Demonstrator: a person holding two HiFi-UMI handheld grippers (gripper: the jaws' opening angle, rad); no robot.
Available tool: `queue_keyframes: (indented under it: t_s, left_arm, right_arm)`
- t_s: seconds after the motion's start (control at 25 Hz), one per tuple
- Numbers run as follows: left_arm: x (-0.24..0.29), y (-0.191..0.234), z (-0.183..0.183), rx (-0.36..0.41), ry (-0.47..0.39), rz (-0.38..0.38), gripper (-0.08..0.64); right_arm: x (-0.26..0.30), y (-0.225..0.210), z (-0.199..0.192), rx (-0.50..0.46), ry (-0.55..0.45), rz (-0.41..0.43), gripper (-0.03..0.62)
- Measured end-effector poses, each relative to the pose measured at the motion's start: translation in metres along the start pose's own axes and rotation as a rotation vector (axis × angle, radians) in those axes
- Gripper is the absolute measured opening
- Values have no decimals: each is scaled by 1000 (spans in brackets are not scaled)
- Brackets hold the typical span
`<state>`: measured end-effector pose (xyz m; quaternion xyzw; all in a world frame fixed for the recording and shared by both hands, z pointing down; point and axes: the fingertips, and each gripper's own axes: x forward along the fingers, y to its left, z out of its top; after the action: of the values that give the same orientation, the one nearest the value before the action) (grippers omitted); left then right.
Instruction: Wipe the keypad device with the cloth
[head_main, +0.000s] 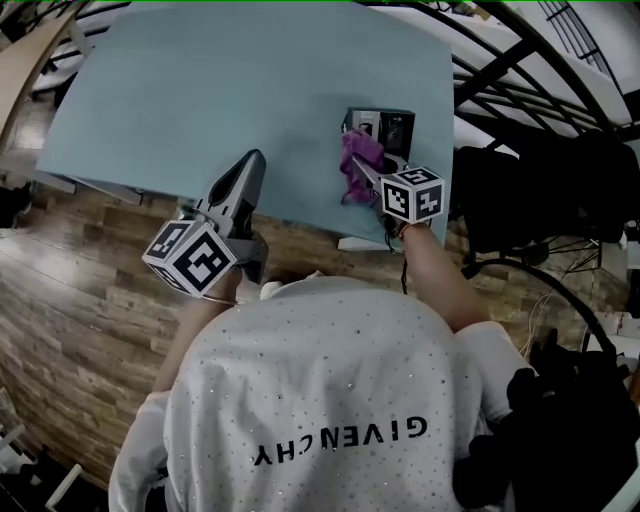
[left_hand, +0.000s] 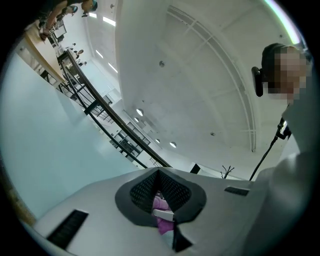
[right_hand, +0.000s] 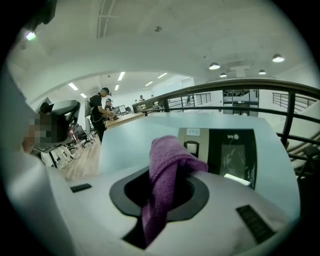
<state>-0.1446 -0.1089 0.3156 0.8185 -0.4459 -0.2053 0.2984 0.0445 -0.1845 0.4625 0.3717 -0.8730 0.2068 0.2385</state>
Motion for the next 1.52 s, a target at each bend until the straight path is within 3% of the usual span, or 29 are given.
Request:
queue_keyframes:
  t_s: [0.32, 0.96, 1.2, 1.36, 1.52]
  left_arm:
    - [-4, -19, -1, 27, -13, 73, 0]
    - [4, -55, -15, 91, -47, 163, 0]
    - [15, -62, -22, 105, -40, 173, 0]
    - [12, -65, -17, 119, -59, 192, 0]
    - [14, -66, -17, 125, -73, 208, 0]
  right_arm:
    - [-14, -44, -9, 101, 1, -51, 59]
    - [-61, -141, -19, 125, -16, -142, 58]
    - [-74, -156, -13, 149, -49, -180, 59]
    - [-79, -120, 14, 137, -131, -90, 59]
    - [-56, -54, 29, 75, -120, 159, 60]
